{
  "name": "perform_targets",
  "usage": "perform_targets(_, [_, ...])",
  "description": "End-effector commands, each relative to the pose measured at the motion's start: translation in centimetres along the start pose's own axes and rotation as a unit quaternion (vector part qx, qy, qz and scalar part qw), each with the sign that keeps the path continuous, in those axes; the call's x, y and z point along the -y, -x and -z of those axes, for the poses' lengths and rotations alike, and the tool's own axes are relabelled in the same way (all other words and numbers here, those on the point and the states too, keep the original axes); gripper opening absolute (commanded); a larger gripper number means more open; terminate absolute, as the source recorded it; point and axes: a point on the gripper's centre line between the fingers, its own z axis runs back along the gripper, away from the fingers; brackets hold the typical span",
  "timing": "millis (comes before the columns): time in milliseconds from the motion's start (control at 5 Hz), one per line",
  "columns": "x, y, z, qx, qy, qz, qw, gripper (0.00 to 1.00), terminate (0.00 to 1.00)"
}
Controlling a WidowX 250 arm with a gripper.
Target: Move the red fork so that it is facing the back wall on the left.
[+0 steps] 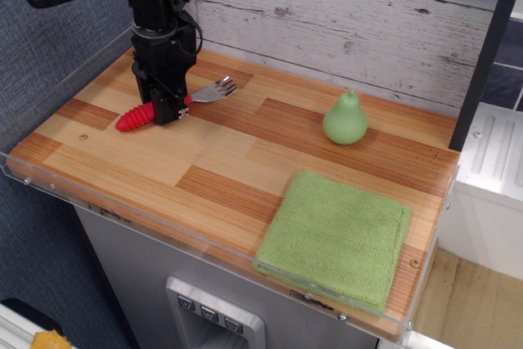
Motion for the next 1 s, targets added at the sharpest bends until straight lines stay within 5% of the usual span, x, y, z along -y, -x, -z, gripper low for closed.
perform_targets(0, [-0.4, -0.8, -2.0, 0.041, -0.011, -0.019, 0.9989, 1.0, 0.0])
perform_targets(200, [0.2, -0.7, -3.6, 0.03, -0.031, -0.026, 0.9987, 1.0, 0.0])
perform_targets(600, [1.0, -0.1, -6.8, 0.032, -0.026, -0.101, 0.994, 1.0, 0.0])
perform_targets(800, [2.3, -0.7, -8.4, 0.001, 0.006, -0.136, 0.9907, 1.0, 0.0])
